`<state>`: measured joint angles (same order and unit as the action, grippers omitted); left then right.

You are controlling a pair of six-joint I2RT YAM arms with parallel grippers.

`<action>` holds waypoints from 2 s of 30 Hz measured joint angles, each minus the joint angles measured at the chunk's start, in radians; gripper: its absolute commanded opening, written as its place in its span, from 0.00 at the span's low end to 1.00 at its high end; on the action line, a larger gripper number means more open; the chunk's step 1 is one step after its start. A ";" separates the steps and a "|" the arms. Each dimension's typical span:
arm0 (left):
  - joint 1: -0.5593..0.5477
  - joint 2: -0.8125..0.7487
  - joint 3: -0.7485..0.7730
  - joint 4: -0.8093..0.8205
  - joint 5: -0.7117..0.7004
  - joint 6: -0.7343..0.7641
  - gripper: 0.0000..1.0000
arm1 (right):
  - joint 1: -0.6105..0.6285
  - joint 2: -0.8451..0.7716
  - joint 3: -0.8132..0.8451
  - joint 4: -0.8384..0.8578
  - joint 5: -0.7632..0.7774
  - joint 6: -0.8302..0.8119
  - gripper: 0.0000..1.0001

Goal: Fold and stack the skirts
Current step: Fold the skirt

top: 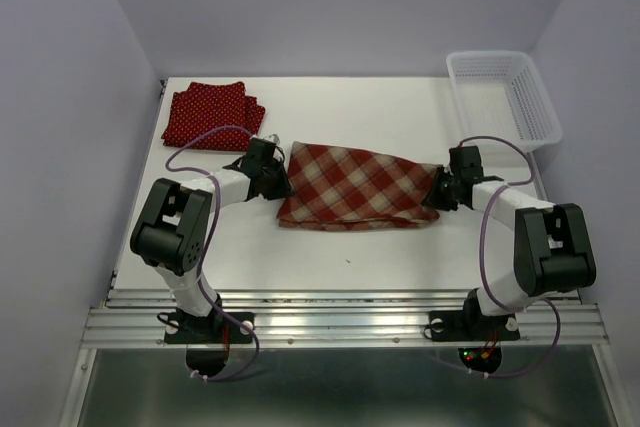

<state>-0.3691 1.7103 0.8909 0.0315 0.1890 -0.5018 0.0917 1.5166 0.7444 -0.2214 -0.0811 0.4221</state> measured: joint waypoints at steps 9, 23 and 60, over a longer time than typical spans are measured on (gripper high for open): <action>-0.021 0.002 -0.008 0.026 0.018 -0.011 0.00 | 0.000 -0.031 0.071 -0.115 0.029 -0.064 0.01; -0.094 0.002 -0.011 0.032 0.024 -0.046 0.00 | 0.178 -0.038 0.472 -0.472 0.259 -0.150 0.01; -0.113 0.008 -0.047 0.120 0.072 -0.098 0.00 | 0.726 0.495 1.111 -0.782 0.388 -0.119 0.04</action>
<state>-0.4824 1.7187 0.8444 0.1513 0.2607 -0.5999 0.8177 2.0113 1.8553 -1.0035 0.3069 0.3031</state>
